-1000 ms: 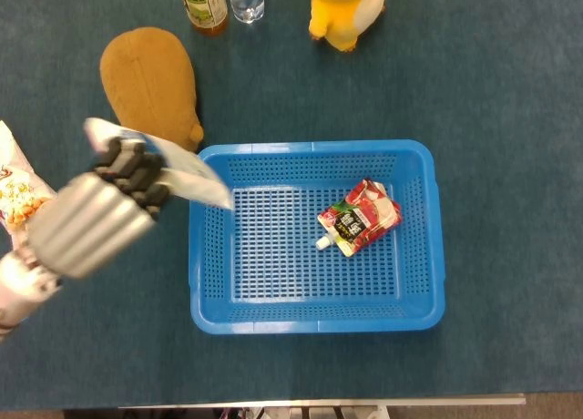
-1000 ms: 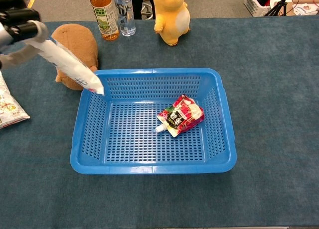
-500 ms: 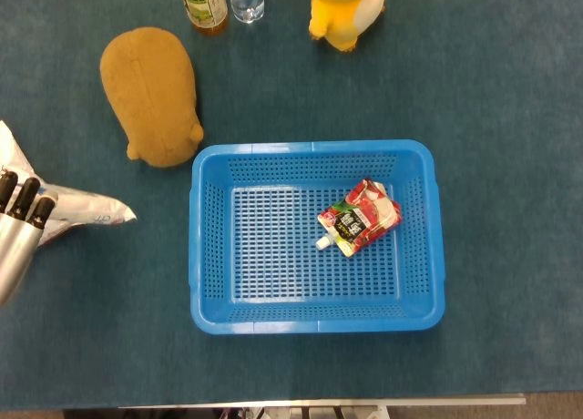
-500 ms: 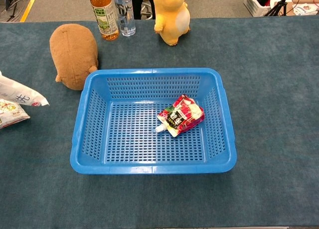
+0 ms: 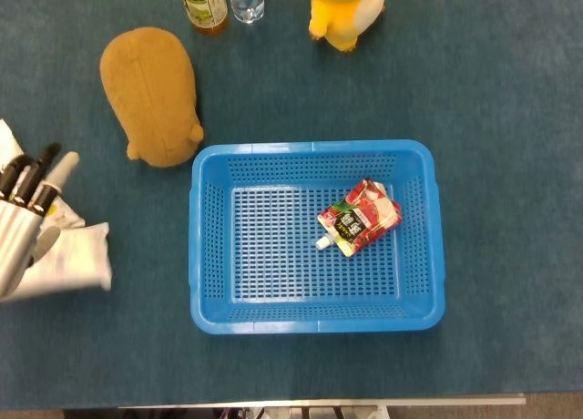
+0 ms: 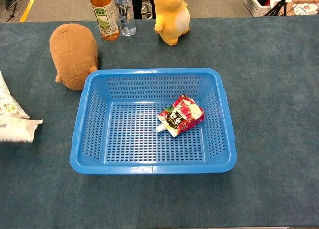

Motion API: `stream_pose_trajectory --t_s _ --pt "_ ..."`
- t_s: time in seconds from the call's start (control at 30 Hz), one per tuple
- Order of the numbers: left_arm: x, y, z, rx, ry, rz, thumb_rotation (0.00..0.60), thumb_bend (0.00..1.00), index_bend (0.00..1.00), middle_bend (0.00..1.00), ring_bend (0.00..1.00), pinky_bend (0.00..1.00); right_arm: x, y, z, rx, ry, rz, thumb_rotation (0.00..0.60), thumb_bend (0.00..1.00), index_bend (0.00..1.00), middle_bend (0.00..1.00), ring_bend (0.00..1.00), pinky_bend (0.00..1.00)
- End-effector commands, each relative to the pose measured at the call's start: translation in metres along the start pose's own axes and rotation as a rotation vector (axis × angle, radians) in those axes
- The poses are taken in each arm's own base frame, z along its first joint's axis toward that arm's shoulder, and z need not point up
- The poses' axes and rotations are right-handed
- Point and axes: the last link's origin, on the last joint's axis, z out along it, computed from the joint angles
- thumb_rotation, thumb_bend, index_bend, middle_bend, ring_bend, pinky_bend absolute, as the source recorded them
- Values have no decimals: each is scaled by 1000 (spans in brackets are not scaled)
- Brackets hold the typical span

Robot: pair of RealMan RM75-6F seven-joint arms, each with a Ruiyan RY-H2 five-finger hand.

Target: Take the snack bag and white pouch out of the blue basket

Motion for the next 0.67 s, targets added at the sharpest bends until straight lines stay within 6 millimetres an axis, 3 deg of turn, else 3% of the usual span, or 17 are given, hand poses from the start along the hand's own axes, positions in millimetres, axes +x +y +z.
stream_pose_trajectory --t_s 0.03,0.3,0.67 --pt "4 -7 9 139 66 -146 600 14 372 380 334 522 4 -2 0 5 3 -12 600 82 252 320 276 459" --pt "-8 -22 18 323 0 -372 600 14 442 451 345 522 23 -14 -13 -18 -25 -96 600 82 252 320 276 459" --pt "-36 -44 16 440 -228 -463 600 23 442 451 345 522 47 -18 -61 -188 -6 -144 600 82 252 320 277 459"
